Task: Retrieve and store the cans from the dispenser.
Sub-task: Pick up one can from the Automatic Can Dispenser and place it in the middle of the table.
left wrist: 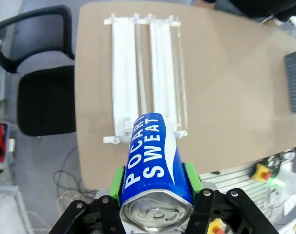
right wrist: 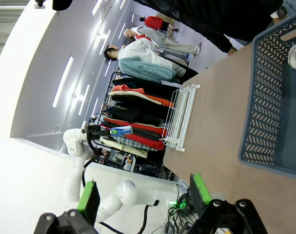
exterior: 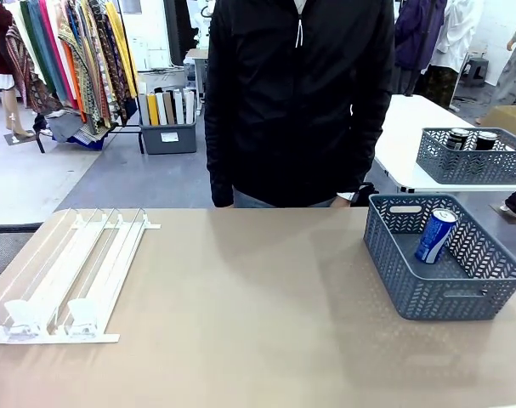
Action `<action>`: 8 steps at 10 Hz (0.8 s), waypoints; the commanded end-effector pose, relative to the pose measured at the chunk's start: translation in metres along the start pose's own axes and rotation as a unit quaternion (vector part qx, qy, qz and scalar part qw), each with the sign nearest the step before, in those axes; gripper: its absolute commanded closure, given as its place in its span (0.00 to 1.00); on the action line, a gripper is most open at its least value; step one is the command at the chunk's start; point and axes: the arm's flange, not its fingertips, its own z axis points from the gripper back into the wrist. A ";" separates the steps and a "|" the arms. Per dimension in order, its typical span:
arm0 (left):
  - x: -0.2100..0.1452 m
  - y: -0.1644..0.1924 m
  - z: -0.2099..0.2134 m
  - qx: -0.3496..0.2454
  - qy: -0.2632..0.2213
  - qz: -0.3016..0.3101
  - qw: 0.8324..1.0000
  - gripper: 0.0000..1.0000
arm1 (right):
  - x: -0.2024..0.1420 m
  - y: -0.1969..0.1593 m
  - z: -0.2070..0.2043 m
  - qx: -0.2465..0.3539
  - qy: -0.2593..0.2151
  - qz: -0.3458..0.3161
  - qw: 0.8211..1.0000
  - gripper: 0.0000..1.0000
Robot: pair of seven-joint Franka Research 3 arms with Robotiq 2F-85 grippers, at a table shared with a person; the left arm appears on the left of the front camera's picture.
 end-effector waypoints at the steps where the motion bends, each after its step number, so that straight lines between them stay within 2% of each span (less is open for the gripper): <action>1: -0.002 -0.008 -0.008 0.026 0.012 -0.016 0.999 1.00 | 0.002 0.002 0.001 0.005 -0.002 0.012 1.000 0.00; 6: -0.001 -0.010 -0.011 0.018 0.015 -0.011 1.000 1.00 | 0.002 0.002 0.001 0.005 -0.002 0.012 1.000 0.00; 7: 0.017 -0.042 -0.018 0.025 0.029 -0.032 0.999 1.00 | 0.002 0.002 0.001 0.005 -0.002 0.012 1.000 0.00; 8: 0.045 -0.094 -0.027 0.036 0.030 -0.086 0.995 1.00 | 0.002 0.002 0.001 0.005 -0.002 0.012 1.000 0.00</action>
